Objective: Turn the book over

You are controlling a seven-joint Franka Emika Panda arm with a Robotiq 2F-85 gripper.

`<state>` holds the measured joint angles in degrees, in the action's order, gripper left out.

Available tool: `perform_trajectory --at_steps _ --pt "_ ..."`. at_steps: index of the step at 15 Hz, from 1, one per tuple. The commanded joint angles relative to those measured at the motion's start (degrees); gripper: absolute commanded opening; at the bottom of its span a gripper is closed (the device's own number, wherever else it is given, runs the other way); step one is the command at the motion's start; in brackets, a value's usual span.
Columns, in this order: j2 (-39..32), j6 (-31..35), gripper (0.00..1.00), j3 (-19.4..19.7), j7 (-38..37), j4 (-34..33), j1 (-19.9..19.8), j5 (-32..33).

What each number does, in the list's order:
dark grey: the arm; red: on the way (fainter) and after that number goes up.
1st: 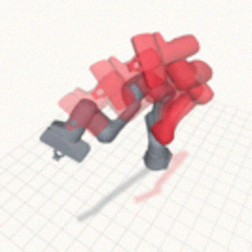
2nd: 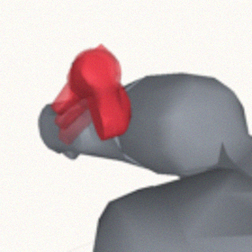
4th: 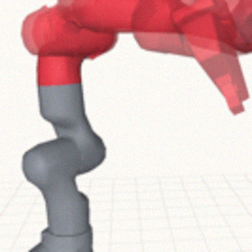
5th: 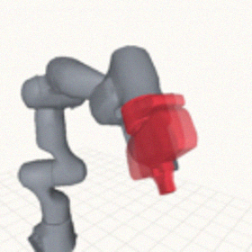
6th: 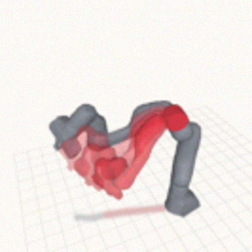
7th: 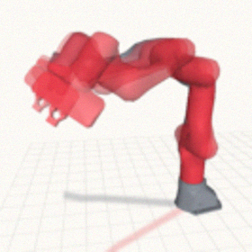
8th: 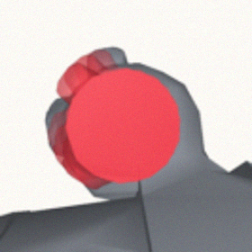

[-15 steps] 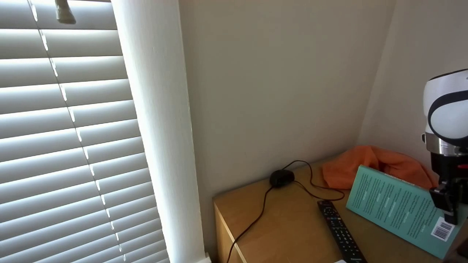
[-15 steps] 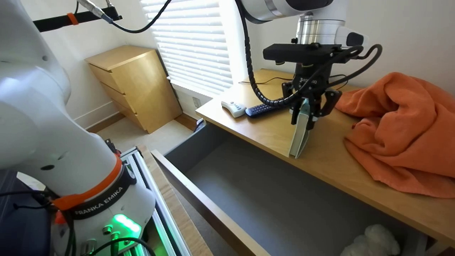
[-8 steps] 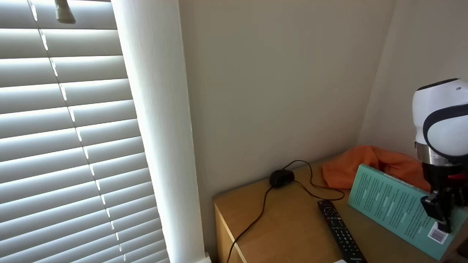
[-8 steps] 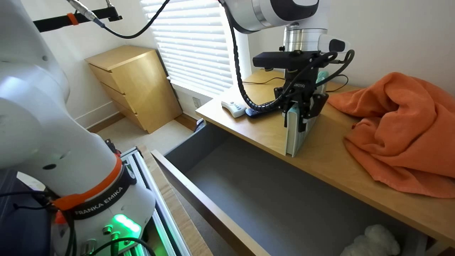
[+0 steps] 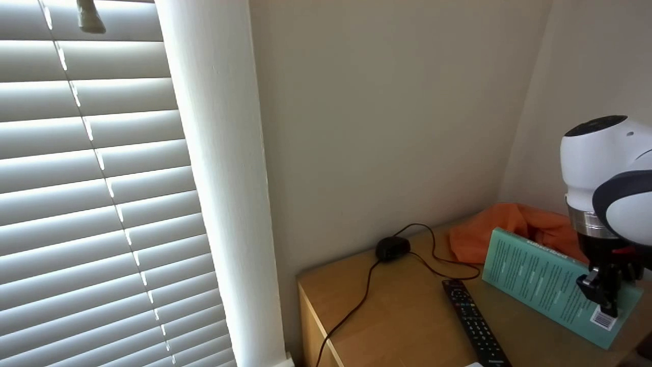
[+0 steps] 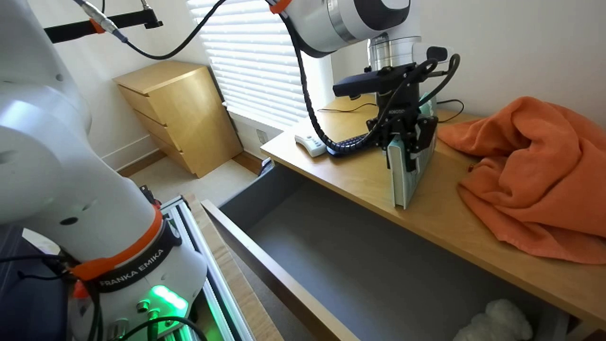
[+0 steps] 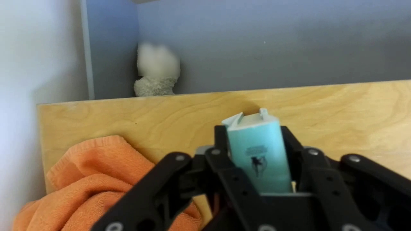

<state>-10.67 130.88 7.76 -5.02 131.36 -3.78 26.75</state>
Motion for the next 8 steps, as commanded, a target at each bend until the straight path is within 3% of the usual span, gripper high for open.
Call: perform_trajectory --at_steps 1,6,8 --pt "1.2 -0.4 0.17 0.7 -6.9 2.3 1.7 7.9" --pt "2.1 -2.0 0.17 0.2 -14.0 3.2 2.8 13.9" --pt "1.4 -4.0 0.17 -0.2 -14.8 2.6 2.5 12.5"
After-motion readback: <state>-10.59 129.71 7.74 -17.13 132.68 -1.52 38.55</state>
